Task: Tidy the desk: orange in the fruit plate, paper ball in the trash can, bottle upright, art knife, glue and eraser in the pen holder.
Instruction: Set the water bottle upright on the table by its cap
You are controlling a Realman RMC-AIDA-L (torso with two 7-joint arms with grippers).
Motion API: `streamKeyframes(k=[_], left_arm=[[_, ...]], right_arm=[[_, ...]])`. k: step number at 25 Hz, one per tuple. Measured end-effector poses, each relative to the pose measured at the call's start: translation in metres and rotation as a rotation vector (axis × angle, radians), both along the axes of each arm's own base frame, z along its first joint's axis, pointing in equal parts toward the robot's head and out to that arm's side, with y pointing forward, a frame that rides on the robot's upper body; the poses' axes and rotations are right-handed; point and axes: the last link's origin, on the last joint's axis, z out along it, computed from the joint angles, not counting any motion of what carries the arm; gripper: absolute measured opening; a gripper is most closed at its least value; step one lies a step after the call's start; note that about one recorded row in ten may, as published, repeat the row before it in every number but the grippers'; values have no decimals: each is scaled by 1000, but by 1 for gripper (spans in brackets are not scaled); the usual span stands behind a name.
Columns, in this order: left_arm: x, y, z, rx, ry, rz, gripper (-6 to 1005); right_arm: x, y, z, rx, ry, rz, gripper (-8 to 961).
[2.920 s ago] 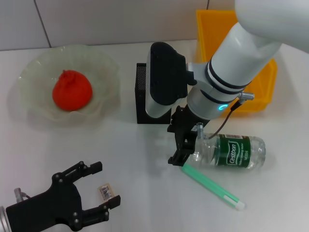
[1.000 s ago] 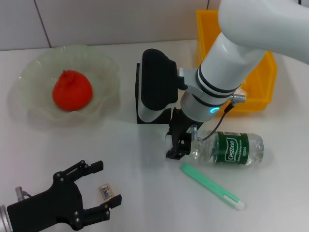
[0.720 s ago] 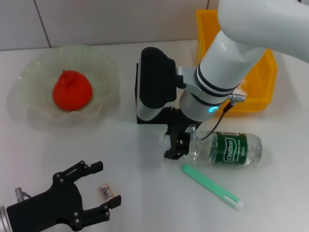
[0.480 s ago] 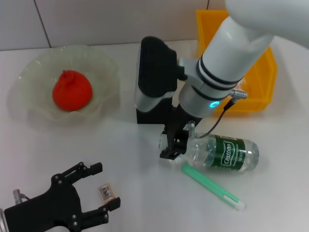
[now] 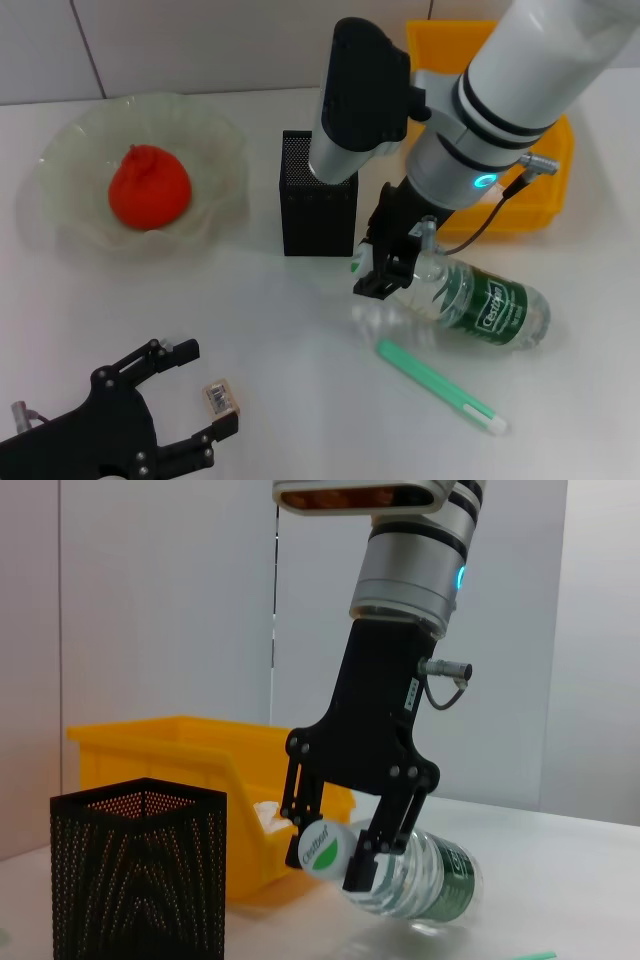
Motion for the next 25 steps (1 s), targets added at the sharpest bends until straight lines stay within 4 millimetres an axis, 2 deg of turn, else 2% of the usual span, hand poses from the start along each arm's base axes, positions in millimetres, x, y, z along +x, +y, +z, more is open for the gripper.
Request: streamKeyframes(k=[25], left_arm=[[4,1,2,2,-15,-19,836]], right_arm=[[-16,-6,55,135,89,-77,440]])
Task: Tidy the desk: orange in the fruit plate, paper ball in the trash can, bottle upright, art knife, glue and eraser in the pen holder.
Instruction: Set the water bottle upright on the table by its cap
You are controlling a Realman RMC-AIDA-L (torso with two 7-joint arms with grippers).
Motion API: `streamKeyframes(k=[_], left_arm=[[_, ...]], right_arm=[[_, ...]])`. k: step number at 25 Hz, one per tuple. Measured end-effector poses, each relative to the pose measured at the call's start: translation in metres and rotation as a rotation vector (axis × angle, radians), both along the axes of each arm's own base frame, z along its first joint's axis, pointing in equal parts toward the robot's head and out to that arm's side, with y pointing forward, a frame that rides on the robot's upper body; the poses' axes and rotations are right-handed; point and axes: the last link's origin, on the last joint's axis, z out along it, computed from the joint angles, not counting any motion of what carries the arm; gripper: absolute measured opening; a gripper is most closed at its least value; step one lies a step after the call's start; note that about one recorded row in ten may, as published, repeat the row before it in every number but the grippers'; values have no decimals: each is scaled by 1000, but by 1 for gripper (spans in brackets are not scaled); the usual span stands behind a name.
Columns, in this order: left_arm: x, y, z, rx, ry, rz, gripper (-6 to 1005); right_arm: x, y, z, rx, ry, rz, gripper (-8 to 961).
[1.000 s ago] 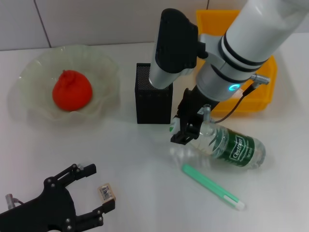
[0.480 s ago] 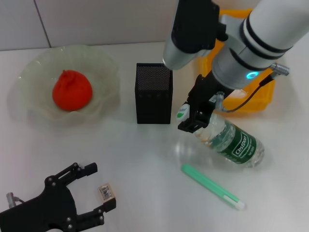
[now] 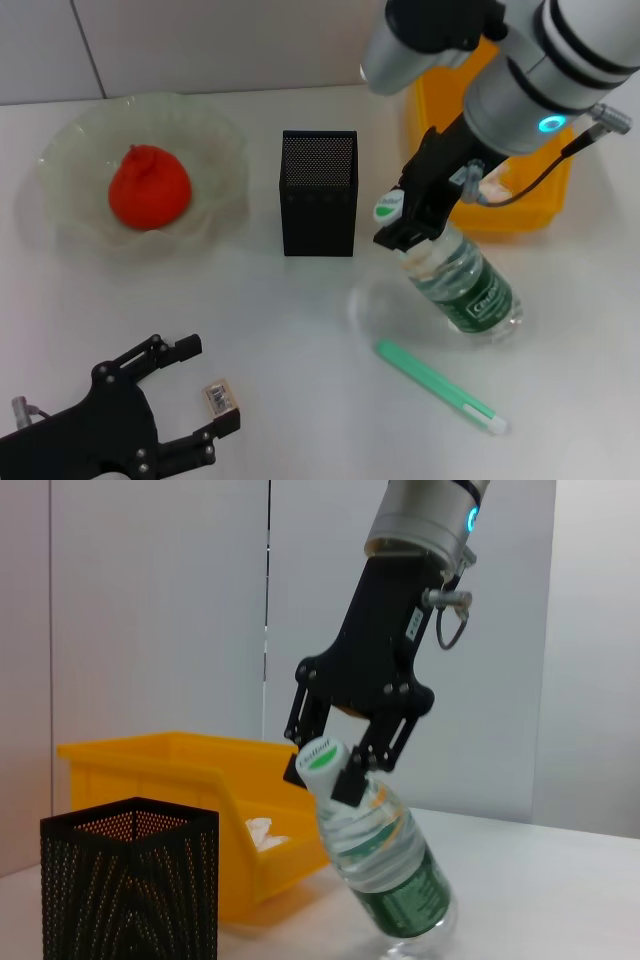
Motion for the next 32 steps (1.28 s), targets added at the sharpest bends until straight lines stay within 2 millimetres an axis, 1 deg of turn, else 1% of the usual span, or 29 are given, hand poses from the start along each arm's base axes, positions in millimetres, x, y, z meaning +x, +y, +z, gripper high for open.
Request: streamKeyframes(k=[2,4,10,14,21,25,26,27,30,32], left_arm=[[0,0,1,3,-1,3,836],[-1,0,1,5,-3,4,836],[-1,-2,2,7,-9,7,836],[-4,-5,3,13,-11,23,835],[-9,-10,6,30,-13,40,835],[-12,-16,9,36,-25,48,835],[-12,-18,11,39,-29,46,835],[-13,-24,13,44,-38,34,834],[-14,-29,14,52,-42,25,834],[-16,-35,16,61,-46,26,834]], right_arm=[[-5,-1,9,16,19,2,440],[-8,-3,13,26,25,6,440],[-16,-6,22,51,44,16,440],[-24,-7,27,54,90,34,440],[-33,-4,27,59,107,55,439],[-43,-5,25,50,138,65,439],[-43,-5,25,50,138,65,439],[-47,-4,24,47,154,71,439],[-52,-4,21,37,176,73,439],[-60,-3,16,3,218,75,439]])
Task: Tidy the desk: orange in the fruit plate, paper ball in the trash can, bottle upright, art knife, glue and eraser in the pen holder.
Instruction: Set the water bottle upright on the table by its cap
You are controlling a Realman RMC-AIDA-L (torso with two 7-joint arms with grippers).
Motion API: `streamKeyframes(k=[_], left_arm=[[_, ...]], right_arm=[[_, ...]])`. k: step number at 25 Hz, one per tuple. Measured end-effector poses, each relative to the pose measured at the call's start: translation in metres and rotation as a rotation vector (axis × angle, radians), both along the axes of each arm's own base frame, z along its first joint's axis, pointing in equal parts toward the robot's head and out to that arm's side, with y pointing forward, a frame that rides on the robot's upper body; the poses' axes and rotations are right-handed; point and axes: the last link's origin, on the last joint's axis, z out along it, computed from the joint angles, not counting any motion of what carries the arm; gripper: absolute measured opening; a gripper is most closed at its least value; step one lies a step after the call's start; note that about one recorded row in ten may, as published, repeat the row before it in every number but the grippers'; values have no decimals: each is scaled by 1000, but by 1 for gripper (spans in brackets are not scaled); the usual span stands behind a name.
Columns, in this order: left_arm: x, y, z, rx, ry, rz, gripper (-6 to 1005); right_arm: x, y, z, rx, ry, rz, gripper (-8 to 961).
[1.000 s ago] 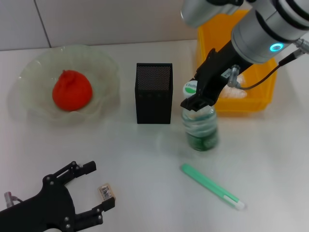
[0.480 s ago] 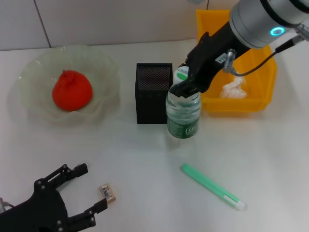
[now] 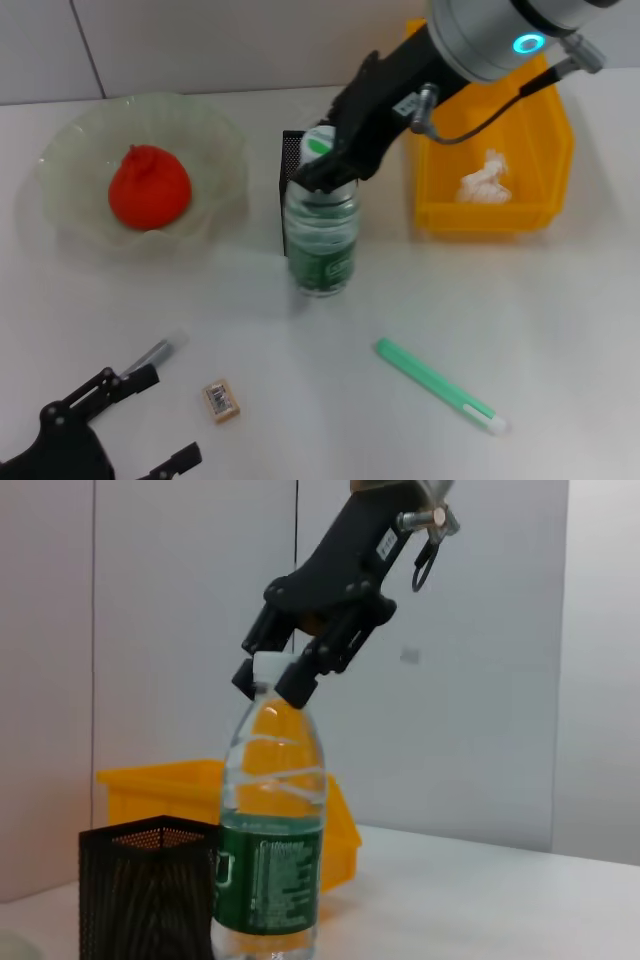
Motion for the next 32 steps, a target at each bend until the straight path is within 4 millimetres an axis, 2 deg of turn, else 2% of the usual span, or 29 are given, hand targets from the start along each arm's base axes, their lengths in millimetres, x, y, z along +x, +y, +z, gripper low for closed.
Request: streamKeyframes(k=[7,17,25,32], left_arm=[[-3,-5,1,5,-1,15,834],[0,-8,-1,1,-15,2,833],[2,-11,4,-19,-42,-25,832],[4,-10,2,-29,-37,-30,832]], right_arm=[[-16,8,-11,-24,38,15,439],[-48,24,-41,-63,104,49,439],[-58,37,-64,-88,131,65,439],[-65,38,-76,-120,130,68,439]])
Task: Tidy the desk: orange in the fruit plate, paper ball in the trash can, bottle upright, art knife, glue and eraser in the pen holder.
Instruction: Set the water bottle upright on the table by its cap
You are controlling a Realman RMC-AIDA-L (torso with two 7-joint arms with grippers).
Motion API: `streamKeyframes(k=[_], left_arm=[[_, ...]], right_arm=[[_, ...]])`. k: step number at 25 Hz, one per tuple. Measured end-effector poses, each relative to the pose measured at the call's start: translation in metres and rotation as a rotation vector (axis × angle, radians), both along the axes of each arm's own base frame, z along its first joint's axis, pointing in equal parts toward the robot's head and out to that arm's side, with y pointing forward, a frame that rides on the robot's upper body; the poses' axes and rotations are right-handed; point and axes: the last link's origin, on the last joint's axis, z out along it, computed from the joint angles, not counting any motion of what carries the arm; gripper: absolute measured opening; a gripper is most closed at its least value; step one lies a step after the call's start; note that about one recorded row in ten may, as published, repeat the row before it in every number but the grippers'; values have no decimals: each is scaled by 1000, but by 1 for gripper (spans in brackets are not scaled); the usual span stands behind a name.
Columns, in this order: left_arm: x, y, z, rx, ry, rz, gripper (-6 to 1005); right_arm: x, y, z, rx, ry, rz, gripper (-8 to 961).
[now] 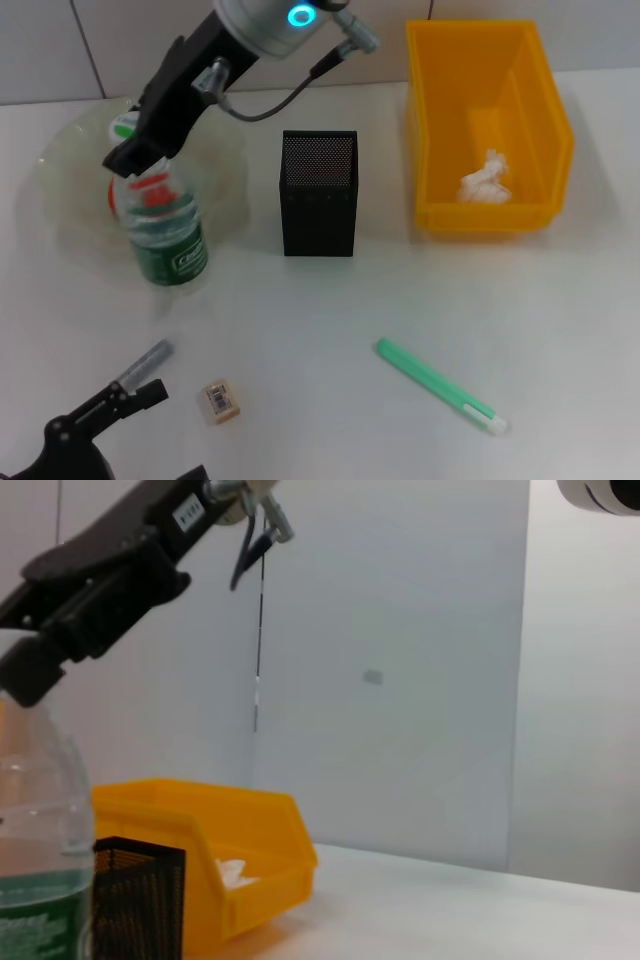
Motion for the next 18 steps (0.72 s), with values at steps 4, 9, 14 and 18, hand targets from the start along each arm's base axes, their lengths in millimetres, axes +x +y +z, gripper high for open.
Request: streamKeyframes(k=[4,9,14,18], left_arm=[[2,1,-4,-18,8,-11,832],[3,2,-7,-29,13,-21,831],[4,4,-8,-33,18,-25,831],[5,6,-10,-38,16,-26,831]], right_arm=[[-6,-3,-6,-8,-2,20,439],[-10,-4,-15,-1,10,39,439],[-14,-7,-29,-2,21,56,438],[-15,-8,-35,-13,13,68,438]])
